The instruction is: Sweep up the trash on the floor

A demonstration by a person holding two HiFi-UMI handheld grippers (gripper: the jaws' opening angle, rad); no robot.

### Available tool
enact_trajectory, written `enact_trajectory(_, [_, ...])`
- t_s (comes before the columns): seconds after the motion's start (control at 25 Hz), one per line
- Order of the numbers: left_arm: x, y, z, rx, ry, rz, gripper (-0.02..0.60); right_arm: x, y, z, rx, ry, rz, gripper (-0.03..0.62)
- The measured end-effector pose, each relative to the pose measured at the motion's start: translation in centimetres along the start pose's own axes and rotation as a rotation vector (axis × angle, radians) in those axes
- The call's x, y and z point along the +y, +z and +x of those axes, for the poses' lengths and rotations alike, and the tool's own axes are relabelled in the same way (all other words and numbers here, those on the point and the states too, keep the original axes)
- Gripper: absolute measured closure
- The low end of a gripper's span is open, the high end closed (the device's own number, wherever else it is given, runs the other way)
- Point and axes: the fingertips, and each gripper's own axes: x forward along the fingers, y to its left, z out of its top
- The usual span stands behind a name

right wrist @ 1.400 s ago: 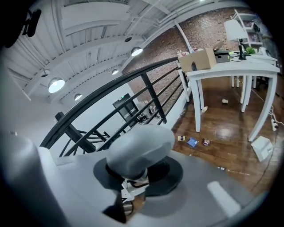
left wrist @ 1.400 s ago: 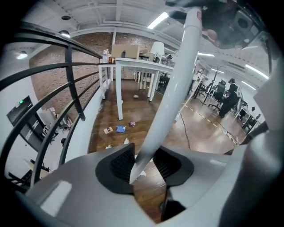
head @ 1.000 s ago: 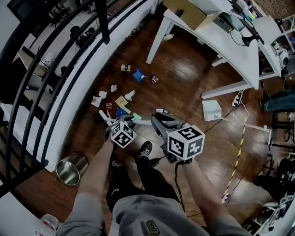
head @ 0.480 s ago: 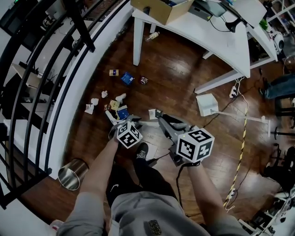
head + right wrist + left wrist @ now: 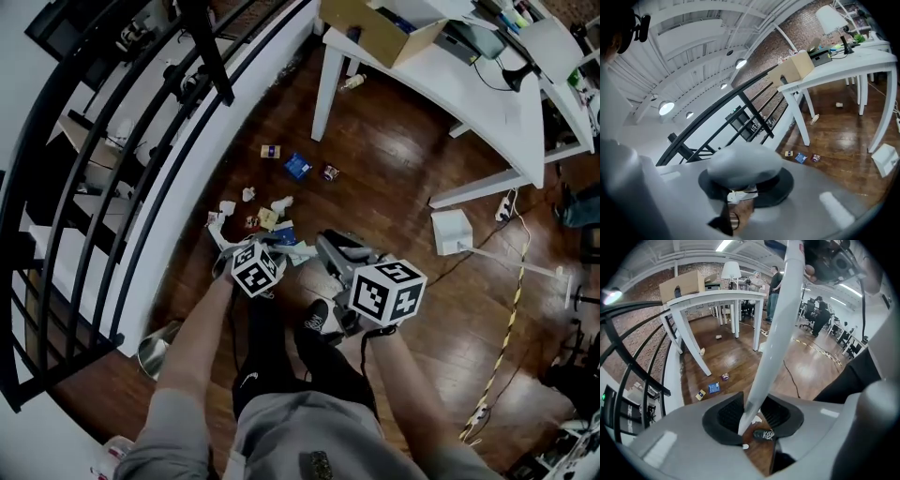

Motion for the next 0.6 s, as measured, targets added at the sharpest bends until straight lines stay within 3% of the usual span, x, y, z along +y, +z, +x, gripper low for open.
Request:
enact_trajectory(0.24, [6.0,-4.8,0.4,0.015,-0.016,-0.026,0.465,1.0,0.3,7.9,0.022,-0.044,0.032,0.525])
enact_trajectory(0.4, [9.4,-2.7,1.2,-0.043,-0.030,-0.005,0.465,0.7,3.2,9.8,0.013,-0.108,-0.040,0.528])
enact_trajectory(0.6, [9.4,1.8,3.0,-0.087,-0.110,0.070,0.465,-2.3,5.8,7.7,-0.022,-0.215,0.002,0.528])
